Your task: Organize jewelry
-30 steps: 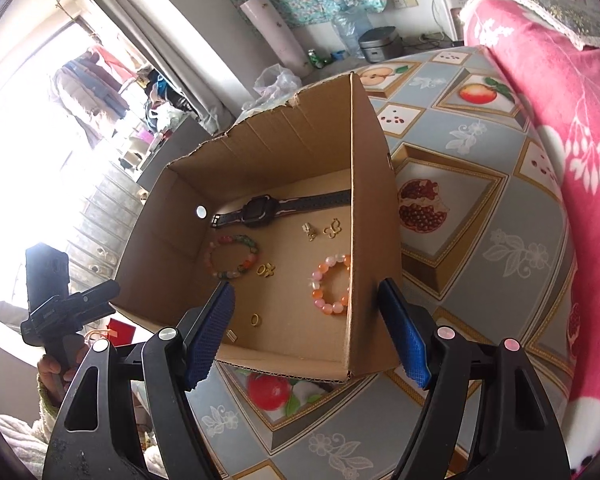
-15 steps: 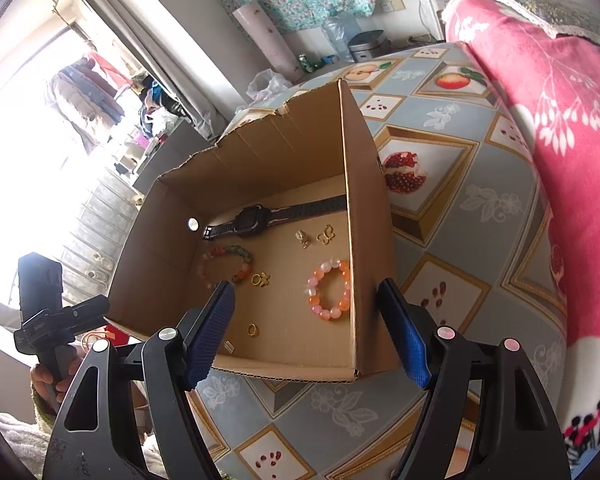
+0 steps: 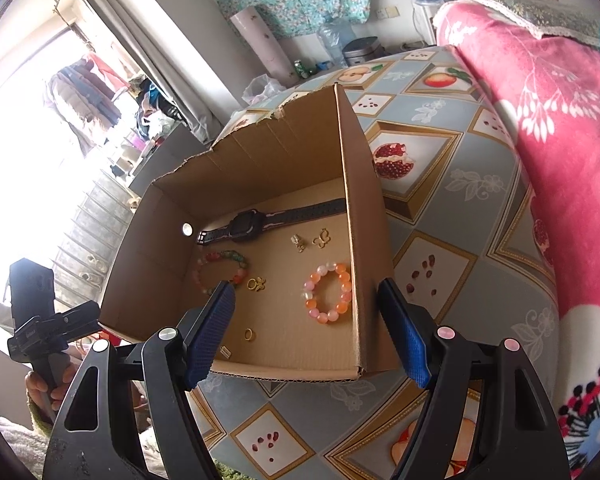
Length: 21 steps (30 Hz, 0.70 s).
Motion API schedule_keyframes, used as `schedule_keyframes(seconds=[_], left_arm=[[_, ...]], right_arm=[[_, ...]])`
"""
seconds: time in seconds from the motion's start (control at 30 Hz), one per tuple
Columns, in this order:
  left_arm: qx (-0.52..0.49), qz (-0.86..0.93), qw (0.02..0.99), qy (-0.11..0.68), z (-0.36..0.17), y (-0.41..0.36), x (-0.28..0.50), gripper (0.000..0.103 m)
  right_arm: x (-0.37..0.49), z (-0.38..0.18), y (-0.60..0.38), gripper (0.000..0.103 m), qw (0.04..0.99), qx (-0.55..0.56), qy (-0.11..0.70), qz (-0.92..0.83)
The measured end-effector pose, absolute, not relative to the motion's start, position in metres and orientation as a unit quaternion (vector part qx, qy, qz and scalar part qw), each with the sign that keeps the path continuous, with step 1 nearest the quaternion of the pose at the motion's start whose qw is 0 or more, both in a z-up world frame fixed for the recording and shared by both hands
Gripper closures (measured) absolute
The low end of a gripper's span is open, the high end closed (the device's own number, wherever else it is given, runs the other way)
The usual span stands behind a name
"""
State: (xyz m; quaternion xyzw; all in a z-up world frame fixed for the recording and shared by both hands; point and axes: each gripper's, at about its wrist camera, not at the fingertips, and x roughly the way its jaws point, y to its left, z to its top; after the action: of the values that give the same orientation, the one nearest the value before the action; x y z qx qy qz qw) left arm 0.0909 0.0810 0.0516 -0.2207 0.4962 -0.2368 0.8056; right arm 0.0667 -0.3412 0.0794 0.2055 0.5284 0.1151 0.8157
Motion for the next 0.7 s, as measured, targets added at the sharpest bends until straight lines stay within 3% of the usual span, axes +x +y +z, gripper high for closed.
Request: schedule_keyframes(seconds=[0.4,0.53,0.7], left_arm=[[-0.200,-0.237,0.849,0.429,0.068,0.089,0.068,0.016],[-0.147,-0.232,0.881,0.386,0.087,0.082,0.052,0.015],[-0.106,-0.232,0.900,0.354,0.104,0.066,0.039,0.006]], right_arm=[[0.056,0.089,-0.345,0.031,0.836,0.186,0.509,0.089],[0.039,0.104,-0.351,0.027,0.856,0.177,0.483,0.049],[0.014,0.129,-0.348,0.019,0.883,0.157,0.443,0.008]])
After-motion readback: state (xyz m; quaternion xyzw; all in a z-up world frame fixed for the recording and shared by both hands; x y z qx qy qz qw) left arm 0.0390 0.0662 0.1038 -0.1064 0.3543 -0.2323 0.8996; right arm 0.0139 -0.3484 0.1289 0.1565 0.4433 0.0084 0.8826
